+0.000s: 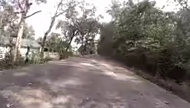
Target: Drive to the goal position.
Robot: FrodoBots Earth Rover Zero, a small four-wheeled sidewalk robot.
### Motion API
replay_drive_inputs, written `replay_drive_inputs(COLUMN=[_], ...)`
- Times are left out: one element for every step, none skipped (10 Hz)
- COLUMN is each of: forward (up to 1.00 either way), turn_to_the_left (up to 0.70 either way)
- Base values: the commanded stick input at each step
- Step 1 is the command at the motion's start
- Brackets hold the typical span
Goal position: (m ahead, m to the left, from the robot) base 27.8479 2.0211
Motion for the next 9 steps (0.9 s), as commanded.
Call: replay_drive_inputs(forward=[0.7, 0.7, 0.7, 0.7, 0.7, 0.7, 0.7, 0.7, 0.7], turn_to_the_left=[0.0, 0.0, 0.0, 0.0, 0.0, 0.0, 0.0, 0.0, 0.0])
